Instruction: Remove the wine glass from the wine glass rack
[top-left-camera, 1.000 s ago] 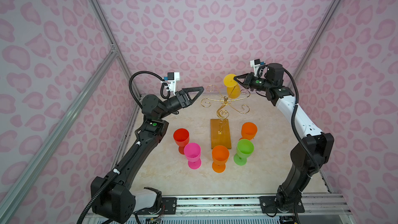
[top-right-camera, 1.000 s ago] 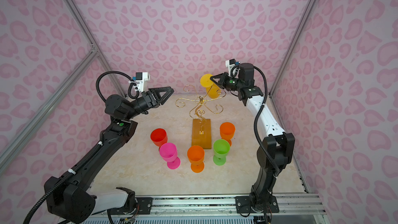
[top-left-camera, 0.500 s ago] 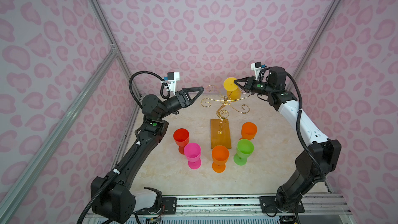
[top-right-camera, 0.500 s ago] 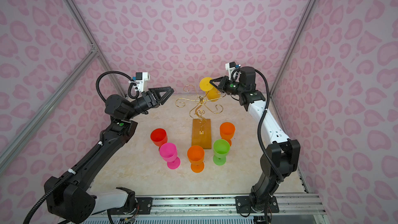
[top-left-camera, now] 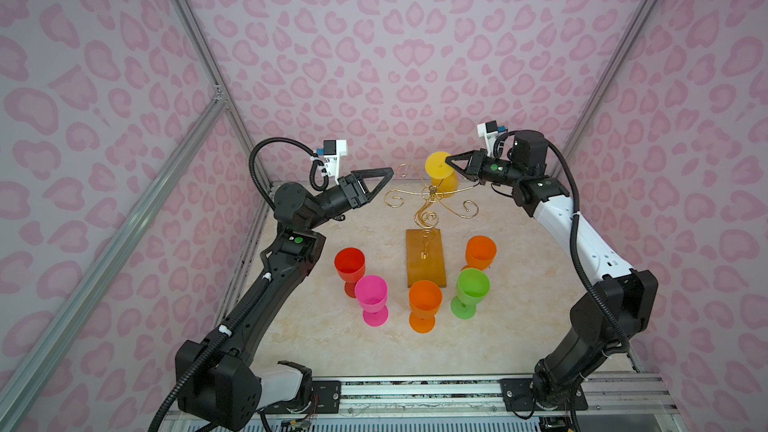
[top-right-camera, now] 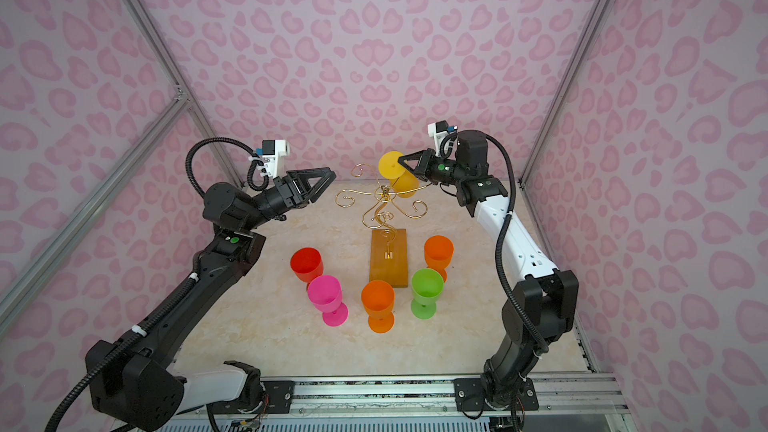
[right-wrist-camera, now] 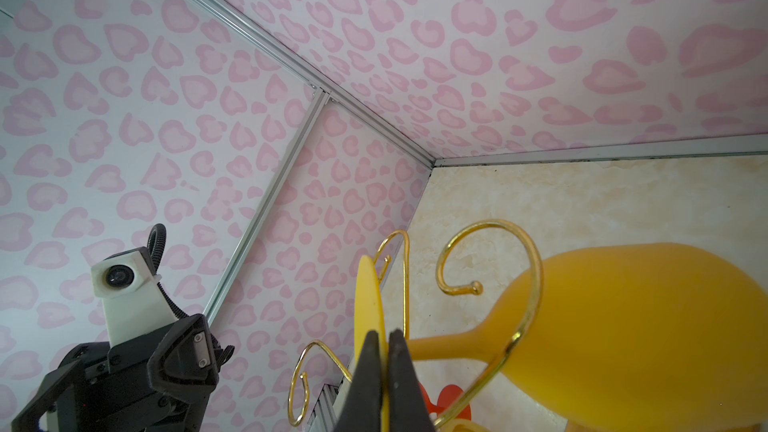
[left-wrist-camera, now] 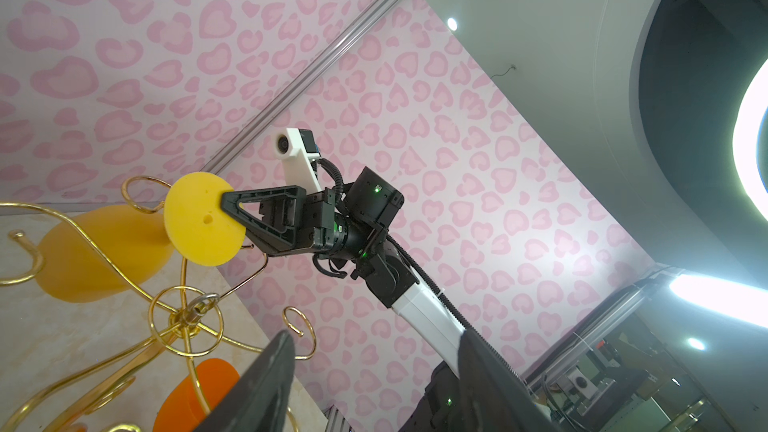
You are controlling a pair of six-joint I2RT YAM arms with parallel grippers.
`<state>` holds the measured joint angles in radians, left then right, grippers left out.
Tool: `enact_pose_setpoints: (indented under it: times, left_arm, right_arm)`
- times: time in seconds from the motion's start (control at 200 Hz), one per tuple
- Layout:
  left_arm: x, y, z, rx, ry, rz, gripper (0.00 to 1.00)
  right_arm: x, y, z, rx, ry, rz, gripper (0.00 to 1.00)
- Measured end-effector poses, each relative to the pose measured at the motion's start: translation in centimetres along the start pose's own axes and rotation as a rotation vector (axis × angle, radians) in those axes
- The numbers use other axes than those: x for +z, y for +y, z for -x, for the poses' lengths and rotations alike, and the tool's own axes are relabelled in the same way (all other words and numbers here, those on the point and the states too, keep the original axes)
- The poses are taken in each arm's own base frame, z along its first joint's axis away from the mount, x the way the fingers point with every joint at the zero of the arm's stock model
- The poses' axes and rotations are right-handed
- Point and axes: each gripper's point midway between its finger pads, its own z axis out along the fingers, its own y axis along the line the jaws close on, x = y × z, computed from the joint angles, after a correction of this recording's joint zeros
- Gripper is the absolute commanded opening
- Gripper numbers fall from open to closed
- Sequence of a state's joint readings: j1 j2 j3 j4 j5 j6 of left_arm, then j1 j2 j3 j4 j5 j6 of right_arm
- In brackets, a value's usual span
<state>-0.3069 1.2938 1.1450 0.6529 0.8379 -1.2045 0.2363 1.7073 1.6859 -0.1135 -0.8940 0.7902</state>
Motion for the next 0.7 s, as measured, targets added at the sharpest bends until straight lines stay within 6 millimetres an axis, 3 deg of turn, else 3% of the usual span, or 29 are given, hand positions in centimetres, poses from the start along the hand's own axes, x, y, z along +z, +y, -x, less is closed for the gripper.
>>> enact_pose_setpoints:
  times: [0.405, 0.7]
  left_arm:
    - [0.0, 0.2, -0.2, -0.004, 0.004, 0.003, 0.64]
    - [0.0, 0.2, -0.2, -0.004, 0.005, 0.002, 0.65]
  right_arm:
    - [0.8, 0.8, -0.1, -0.009, 0.009, 0.023, 0.03]
    - [0.1, -0.4, -0.1, -0.011, 0.001, -0.006, 0.03]
